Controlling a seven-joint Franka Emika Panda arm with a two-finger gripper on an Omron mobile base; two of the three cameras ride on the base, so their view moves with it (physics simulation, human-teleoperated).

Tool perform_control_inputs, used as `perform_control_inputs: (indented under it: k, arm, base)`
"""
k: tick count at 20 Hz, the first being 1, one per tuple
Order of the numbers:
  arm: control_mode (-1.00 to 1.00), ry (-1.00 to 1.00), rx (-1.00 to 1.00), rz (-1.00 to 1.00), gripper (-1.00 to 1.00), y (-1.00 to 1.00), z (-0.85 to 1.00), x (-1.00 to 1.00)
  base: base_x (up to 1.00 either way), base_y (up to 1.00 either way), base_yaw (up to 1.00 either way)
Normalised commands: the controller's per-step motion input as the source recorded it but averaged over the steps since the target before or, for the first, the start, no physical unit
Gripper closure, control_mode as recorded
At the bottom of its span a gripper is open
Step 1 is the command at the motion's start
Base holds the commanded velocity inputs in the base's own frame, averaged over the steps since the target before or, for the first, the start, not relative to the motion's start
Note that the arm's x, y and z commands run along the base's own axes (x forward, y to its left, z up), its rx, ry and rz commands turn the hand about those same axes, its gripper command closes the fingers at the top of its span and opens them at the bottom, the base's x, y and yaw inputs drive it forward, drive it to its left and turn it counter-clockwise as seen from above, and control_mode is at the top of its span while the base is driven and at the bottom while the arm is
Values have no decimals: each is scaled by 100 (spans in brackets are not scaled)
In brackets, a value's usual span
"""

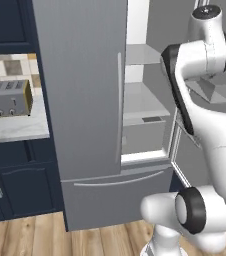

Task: Retrieve the apple and kiwi from the fridge and place them into the bowl on the dining table.

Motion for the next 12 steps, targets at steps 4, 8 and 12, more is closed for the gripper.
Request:
perform_control_inputs:
  k: [4,8,12]
  arm:
    - [-100,0,29,0,-100,98,-31,-48]
    - [-100,2,22,2,-100,79,-32,-17]
    - [-100,0,13,5,-100,53,-37,34]
  base:
    - [0,0,0]
    - [0,0,0]
    - [0,0,0]
